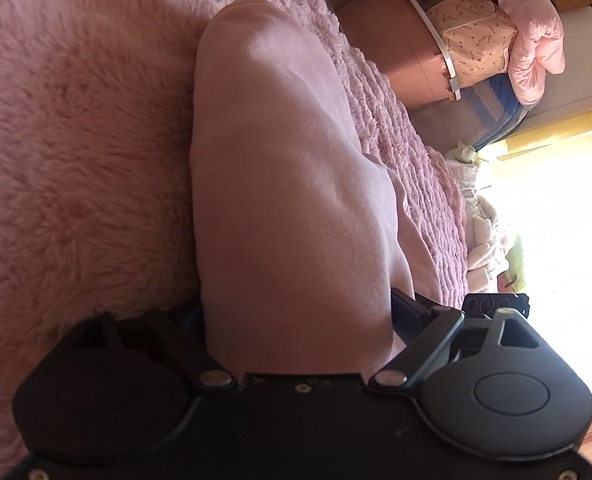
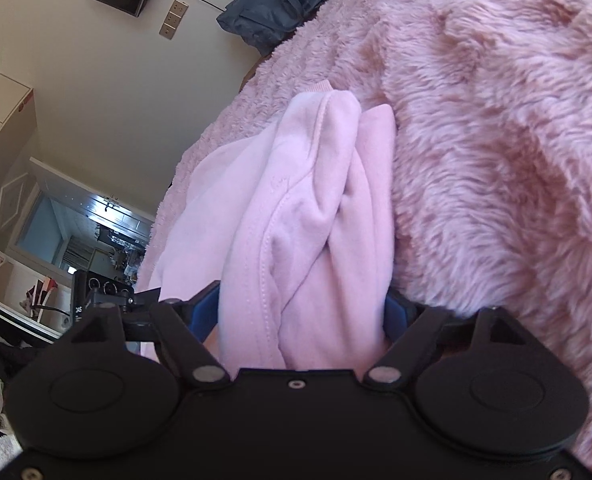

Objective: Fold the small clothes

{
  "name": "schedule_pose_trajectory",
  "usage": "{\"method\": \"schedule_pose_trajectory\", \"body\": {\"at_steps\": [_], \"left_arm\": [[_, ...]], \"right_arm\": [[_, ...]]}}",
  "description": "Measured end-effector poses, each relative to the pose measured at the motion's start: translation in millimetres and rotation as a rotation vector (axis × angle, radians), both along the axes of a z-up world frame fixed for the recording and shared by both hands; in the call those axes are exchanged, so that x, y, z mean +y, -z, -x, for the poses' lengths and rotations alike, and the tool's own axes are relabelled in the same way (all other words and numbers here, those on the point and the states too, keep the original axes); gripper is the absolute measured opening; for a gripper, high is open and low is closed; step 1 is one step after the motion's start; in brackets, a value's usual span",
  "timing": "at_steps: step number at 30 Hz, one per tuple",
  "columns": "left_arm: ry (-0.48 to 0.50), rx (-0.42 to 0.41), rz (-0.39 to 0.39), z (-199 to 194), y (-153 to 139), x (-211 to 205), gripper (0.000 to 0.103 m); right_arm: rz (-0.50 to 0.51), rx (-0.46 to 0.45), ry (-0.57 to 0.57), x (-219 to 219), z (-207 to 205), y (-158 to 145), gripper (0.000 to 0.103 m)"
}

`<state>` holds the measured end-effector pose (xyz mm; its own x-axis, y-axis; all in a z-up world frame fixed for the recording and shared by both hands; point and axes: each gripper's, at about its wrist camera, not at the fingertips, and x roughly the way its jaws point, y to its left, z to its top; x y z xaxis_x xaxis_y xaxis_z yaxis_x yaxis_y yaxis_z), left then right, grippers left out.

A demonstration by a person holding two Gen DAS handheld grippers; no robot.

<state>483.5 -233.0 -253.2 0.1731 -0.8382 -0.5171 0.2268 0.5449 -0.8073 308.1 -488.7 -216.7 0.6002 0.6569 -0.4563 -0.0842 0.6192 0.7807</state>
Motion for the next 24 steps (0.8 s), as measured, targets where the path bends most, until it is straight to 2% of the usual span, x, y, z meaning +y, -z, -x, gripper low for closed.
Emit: {"method": "schedule_pose_trajectory", "body": {"at_steps": [2,5,7,10,13,18,24], "left_arm": [[0.003,-0.015,0.009,2.5,-3.3,-0.8,0.089],[-0.004,-0.026,0.016,5.9,-6.1,-2.0,0.087],[-0.015,-0.021,0.03,8.4,-7.2,1.6,0.082],[-0.032,0.003,0.064,11.4,-9.4,14.3,0.076],[-0.036,-0.012,0.089,16.1,-21.9,19.0,0.073],[-0.069,-0.03,0.152,27.0,-44.0,40.0,0.069],[-0.08,-0.09,0.167,58.4,-88.4,87.7,0.069]], "right_arm": [[0.02,0.003,-0.001,2.5,1.8,-3.5,0.07],[-0.017,0.018,0.025,0.1,3.8,-7.5,0.059],[-0.021,0.01,0.03,-0.2,4.7,-12.3,0.054],[-0.036,0.008,0.043,1.9,4.4,-19.0,0.052],[-0.066,-0.016,0.042,6.3,2.5,-31.4,0.052],[-0.057,-0.044,0.03,24.0,2.4,-56.5,0.052],[-0.067,-0.085,-0.014,59.3,12.5,-89.5,0.052]]}}
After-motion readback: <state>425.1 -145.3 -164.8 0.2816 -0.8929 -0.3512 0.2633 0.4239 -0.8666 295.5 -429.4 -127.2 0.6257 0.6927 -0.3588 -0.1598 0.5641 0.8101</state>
